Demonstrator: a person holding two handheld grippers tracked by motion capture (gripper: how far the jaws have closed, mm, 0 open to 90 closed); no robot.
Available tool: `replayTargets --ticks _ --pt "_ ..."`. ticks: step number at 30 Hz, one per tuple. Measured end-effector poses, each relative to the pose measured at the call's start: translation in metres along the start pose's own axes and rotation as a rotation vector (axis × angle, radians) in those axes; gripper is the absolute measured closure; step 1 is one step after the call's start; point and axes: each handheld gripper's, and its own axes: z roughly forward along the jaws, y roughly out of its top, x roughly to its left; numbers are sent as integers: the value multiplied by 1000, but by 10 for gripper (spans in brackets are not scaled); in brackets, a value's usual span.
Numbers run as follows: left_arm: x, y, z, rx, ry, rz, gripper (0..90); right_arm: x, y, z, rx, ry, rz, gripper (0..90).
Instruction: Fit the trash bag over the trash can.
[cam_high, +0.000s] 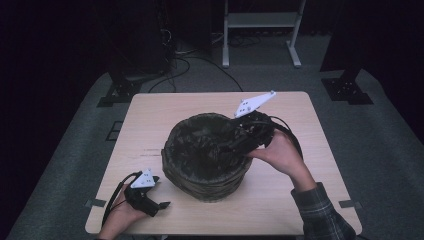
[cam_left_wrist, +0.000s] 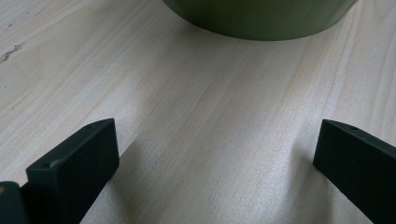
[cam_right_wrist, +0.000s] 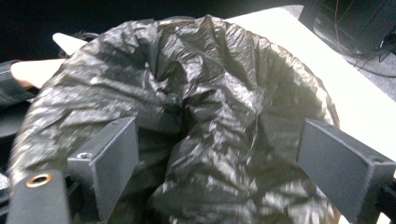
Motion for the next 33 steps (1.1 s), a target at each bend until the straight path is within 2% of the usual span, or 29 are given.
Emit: replayTargets --ticks 12,20,30,33 --pt "0 0 0 0 -1 1 0 15 -29 -25 -48 -2 0 113" --pt "0 0 0 2 -1 1 0 21 -54 -42 -89 -1 21 112" --pt "0 0 0 2 0 1 0 24 -90 -42 -96 5 55 111" --pt "0 0 0 2 0 1 0 23 -101 -41 -116 6 64 112"
